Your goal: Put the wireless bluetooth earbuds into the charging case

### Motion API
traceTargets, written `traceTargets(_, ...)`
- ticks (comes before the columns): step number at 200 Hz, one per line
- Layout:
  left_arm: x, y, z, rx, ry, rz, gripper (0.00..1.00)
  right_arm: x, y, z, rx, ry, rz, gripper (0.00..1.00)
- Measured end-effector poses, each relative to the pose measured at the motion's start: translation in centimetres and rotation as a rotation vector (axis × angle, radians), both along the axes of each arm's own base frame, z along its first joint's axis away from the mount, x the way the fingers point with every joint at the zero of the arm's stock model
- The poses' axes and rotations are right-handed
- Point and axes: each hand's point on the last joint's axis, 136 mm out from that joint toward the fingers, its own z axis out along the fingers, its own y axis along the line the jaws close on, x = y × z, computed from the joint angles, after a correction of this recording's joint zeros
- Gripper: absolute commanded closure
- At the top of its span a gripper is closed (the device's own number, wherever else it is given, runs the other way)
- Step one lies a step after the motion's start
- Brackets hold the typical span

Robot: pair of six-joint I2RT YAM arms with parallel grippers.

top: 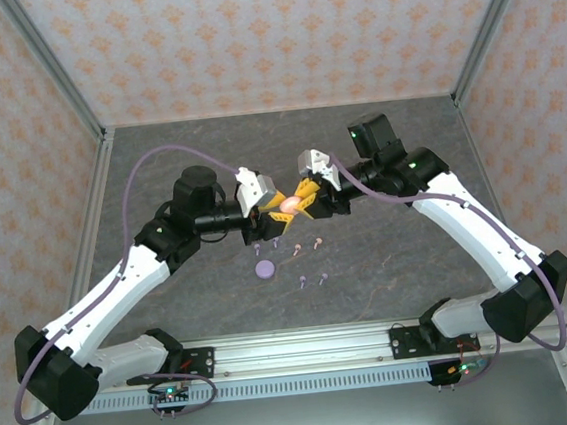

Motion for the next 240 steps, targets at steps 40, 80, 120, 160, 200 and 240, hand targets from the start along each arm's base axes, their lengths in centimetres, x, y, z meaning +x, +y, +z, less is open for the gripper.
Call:
traceTargets(40,0.0,0.0,0.0,-0.003,0.006,0.002,0.66,0.0,0.0,0.0,0.003,0.002,0.001,0.72)
traceTargets(80,-0.1,-0.2,0.1,-0.009,0.016,0.0,0.82,0.1,0.1,0.1,0.006,0.006,-0.006,0.7)
traceTargets(120,-0.2,-0.3,0.0,-0.008,0.019,-0.002,0.85,0.3,0.1,0.1,0.003,0.008,-0.021,0.51)
traceTargets(160,-0.3,-0.4,0.0,-0.007,0.018,-0.005,0.86,1.1,0.1,0.3,-0.001,-0.008,-0.057,0.45)
traceTargets(200,0.0,-0.3,-0.2,0.0,0.019,0.008,0.87,1.6,-0.1,0.2,-0.017,-0.015,-0.092,0.44)
traceTargets(240,0.3,-0.2,-0.3,0.005,0.017,0.022,0.87,2.5,-0.4,1.1,-0.025,-0.045,-0.136,0.44)
